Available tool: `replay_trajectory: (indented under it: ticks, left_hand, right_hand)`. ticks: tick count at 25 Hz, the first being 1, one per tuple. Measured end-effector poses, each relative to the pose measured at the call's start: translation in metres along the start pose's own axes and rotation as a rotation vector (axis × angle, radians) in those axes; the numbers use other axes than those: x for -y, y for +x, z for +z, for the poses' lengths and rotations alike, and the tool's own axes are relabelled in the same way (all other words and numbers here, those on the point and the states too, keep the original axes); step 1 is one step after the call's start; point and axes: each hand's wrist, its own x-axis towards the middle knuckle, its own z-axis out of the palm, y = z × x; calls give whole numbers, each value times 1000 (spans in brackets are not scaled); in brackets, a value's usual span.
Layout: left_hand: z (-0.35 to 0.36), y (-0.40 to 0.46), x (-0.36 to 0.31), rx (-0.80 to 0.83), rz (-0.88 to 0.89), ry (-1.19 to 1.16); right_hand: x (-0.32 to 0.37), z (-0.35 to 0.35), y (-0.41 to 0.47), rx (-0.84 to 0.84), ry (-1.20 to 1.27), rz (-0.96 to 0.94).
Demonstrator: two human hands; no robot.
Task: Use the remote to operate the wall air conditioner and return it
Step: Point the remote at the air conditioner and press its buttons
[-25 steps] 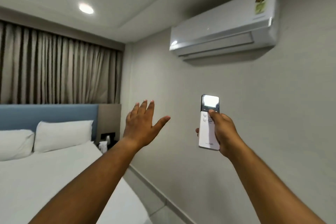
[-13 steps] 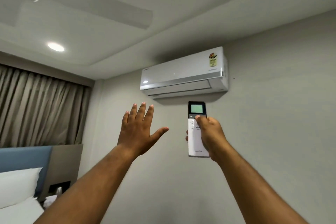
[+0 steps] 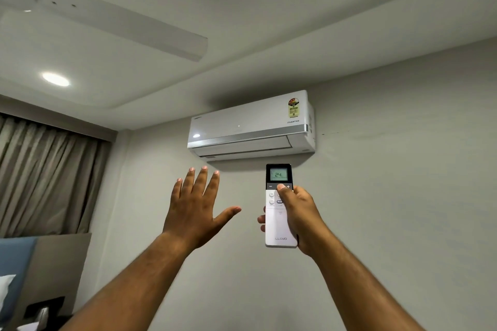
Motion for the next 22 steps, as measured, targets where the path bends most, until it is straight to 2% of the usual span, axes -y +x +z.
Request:
replay_trajectory:
  ticks: [15, 22]
  left_hand:
    - [-10, 11, 7, -46, -17, 36]
    - [-13, 10, 4, -62, -12, 39]
  right_hand:
    - [16, -1, 1, 25, 17, -80]
    - [11, -1, -3, -28, 15, -99]
